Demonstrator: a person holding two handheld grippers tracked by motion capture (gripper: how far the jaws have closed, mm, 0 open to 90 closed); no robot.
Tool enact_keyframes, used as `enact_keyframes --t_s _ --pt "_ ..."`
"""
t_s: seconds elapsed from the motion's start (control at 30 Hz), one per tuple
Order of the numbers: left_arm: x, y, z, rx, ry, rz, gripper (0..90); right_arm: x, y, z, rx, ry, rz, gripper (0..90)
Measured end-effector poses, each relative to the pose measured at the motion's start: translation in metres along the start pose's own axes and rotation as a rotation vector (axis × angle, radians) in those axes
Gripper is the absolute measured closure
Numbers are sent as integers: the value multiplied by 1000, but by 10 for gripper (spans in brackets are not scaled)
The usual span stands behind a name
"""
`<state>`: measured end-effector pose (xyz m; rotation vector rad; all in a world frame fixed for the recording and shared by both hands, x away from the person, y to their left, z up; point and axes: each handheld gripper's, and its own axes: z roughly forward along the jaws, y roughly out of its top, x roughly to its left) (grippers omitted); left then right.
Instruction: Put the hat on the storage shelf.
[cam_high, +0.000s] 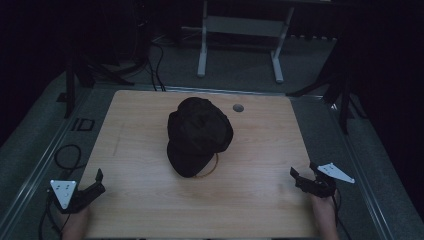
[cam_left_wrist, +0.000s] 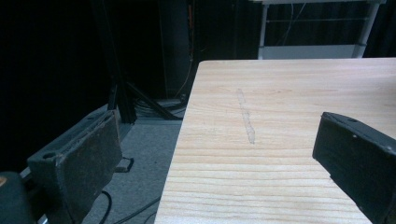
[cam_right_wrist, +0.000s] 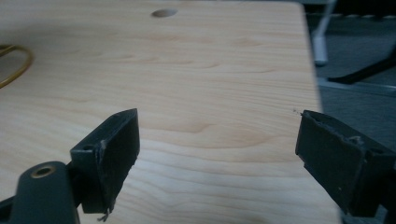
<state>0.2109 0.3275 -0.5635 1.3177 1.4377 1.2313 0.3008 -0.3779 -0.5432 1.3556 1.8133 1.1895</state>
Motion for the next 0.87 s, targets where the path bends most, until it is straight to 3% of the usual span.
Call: enact_keyframes --t_s 0.13,0.37,0.87 --pt "0 0 0 -1 -2 -1 18 -4 -4 -4 -12 -65 12 135" --pt "0 0 0 -1 -4 0 18 -11 -8 -9 -18 -105 38 135" --pt "0 0 0 -1 -7 0 18 -14 -10 -9 -23 -111 41 135"
